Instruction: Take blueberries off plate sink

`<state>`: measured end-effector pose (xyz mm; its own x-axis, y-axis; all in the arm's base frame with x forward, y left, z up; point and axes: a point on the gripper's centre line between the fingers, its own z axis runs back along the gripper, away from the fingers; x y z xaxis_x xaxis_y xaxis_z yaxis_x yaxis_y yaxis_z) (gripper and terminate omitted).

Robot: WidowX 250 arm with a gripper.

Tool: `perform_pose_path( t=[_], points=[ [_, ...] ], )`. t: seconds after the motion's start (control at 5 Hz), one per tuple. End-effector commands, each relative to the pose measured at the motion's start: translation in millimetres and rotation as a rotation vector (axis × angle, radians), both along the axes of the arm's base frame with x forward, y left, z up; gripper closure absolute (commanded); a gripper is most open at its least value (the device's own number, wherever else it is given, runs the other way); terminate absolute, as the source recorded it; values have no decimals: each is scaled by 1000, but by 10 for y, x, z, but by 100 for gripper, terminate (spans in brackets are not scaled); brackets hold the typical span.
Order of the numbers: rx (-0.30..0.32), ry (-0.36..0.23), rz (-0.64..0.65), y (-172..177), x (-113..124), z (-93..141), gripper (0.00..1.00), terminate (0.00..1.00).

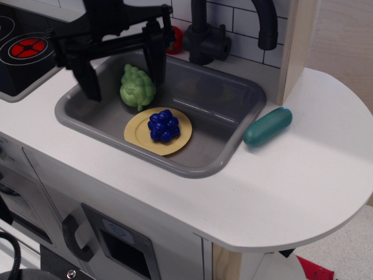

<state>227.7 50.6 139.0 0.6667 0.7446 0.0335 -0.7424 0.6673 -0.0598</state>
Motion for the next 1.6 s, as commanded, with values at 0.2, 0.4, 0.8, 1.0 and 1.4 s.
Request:
perform_pose_path(
  t=[0.2, 0.4, 0.8, 1.0, 1.4],
  points=[
    [148, -241, 62, 162, 447, -486, 0, 0],
    [166, -249, 93, 192, 596, -590, 0, 0],
    [197, -229, 154, 330, 916, -744, 0, 0],
    [194, -234, 151, 412, 932, -801, 0, 0],
    [232, -227, 103, 521, 852, -1033, 0, 0]
  ],
)
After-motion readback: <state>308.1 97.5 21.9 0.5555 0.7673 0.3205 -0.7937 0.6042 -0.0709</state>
